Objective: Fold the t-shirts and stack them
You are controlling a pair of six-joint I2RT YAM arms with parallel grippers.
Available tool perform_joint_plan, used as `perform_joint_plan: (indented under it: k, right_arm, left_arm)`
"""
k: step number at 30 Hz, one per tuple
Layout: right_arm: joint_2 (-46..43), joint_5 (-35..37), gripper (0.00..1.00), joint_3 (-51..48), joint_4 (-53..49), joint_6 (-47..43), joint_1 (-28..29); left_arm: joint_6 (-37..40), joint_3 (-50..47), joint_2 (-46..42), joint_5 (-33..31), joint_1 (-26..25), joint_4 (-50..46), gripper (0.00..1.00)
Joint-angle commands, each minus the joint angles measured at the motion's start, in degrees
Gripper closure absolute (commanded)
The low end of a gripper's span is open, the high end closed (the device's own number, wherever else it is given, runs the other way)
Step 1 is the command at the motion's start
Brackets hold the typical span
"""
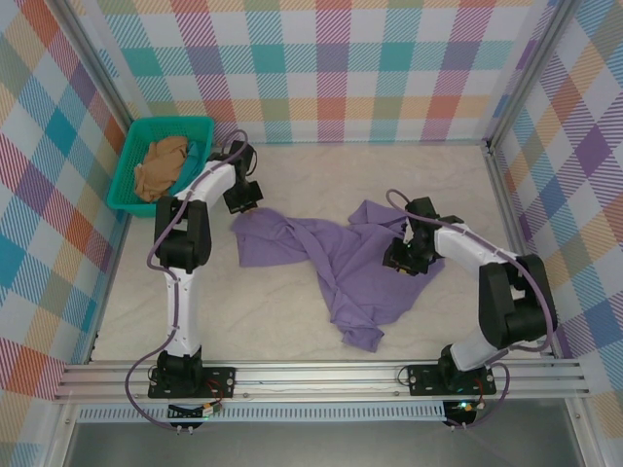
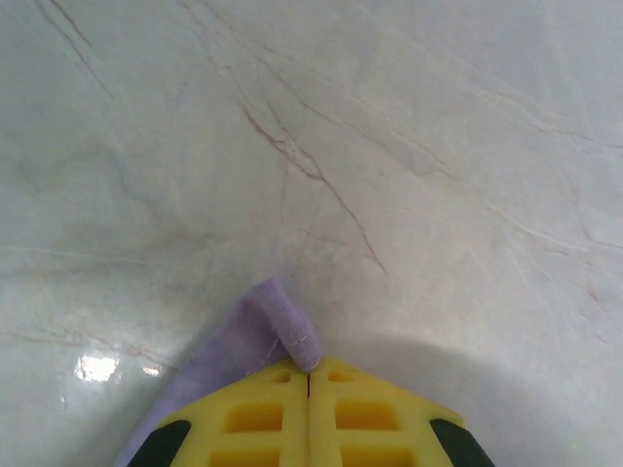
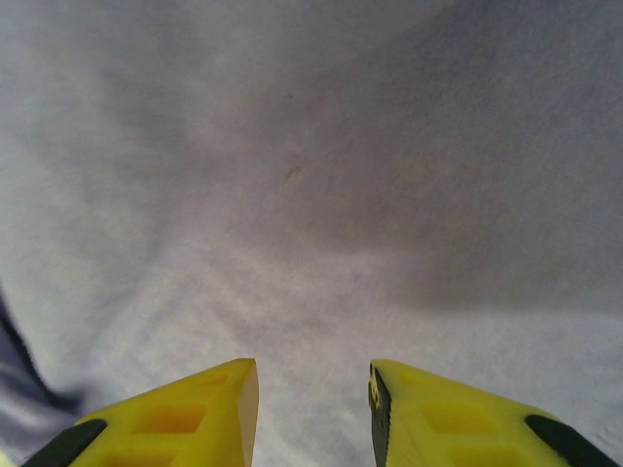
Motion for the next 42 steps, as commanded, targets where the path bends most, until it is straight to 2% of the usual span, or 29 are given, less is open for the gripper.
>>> perform_joint_plan:
  k: [1,8,11,14,20,27,32,37,39,42]
  right_arm:
    - [3.3,0.0,0.65,-0.5,2.8,1.8,0.1]
    - [10.3,1.9,0.65,3.1,4.1,2.2,0.1]
    - [12.9,2.9,0.65,5.6,3.8,1.9,-0.1]
    - [15.3,3.6,0.65,8.6,2.9,1.0,-0.9]
    - [20.7,3.2,0.66,16.2,-1.0,-1.6,-3.6]
    - [23.4,3.6,0.66,22.2,-5.0,-3.7,-5.7]
    - [23.7,3.8,0.66,22.5,-5.5,-4.1,-6.7]
    - [24.8,3.6,0.66,23.1,-5.7,-4.5,-7.3]
    - [24.9,3.3,0.66,22.9,-5.5,-4.5,-7.3]
    - [24.6,2.4,0.66,21.7,-4.6,-4.2,-7.4]
  left_arm:
    - [2.0,3.8,-8.6,2.8,0.5,-2.7,1.0]
    - [3.7,2.2,-20.7,5.7,-0.3,-4.0,1.0]
    - [3.9,-3.5,-28.0,6.0,-1.8,-4.6,1.0]
    - [3.6,-13.2,-37.8,6.4,-4.3,-3.8,1.0]
    - [-0.5,-31.0,-59.4,6.2,-11.9,-4.8,1.0]
    - [-11.1,-43.8,-75.2,7.2,-25.8,-5.1,1.0]
    - [-20.2,-51.5,-77.7,3.8,-38.9,-2.1,1.0]
    - [-24.8,-55.9,-70.9,1.0,-50.3,5.0,1.0]
    - [-26.0,-56.4,-65.6,0.0,-52.8,8.0,1.0]
    - [-27.9,-57.2,-57.3,-2.1,-53.7,12.0,1.0]
